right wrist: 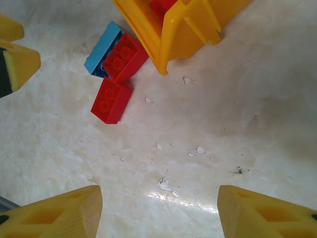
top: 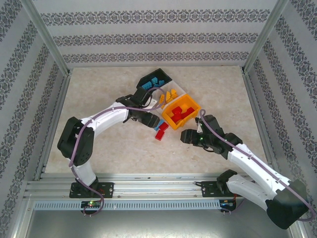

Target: Sort the legos into containers by color

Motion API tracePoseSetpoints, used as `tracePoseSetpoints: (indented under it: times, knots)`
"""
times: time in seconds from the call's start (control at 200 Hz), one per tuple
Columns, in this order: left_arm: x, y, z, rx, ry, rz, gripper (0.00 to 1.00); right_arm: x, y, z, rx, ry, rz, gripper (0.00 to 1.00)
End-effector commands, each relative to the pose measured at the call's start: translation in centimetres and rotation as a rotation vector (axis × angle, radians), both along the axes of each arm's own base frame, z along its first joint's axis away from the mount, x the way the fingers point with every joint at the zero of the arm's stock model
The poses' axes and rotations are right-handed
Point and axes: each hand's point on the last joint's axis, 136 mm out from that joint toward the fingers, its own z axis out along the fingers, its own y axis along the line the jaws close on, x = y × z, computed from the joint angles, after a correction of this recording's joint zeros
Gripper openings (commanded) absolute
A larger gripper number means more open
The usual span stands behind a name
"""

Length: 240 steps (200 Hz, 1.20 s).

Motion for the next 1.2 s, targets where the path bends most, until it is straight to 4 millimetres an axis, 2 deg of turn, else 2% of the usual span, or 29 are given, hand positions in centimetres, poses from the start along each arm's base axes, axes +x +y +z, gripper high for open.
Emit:
tracePoseSetpoints:
  times: [0.0, 0.24, 0.874, 1.054, 1.194]
  knots:
    - [0.9, -1.6, -1.0, -0.046, -0.020, -0.006, 0.71, 0.0, 0.5, -0.2, 0.035, 0.007, -0.001, 0.63]
    - [1.2, -2.1, -3.7, -0.026, 0.033, -0.013, 0.66, -0.1, 0.1, -0.3, 0.017, 0.006, 0.000, 0.63]
    - [2.4, -3.5, -6.5, -0.011, 0.098, -0.035, 0.59, 0.1, -0.3, -0.7, 0.006, 0.009, -0.011, 0.63]
    - [2.5, -1.6, -6.5, 0.077, 0.090, 0.016, 0.57, 0.2, -0.3, -0.8, 0.006, 0.013, -0.009, 0.63]
    - [1.8, 2.3, -6.0, 0.171, 0.083, 0.103, 0.57, 0.1, -0.3, -0.8, 0.006, 0.013, -0.008, 0.63]
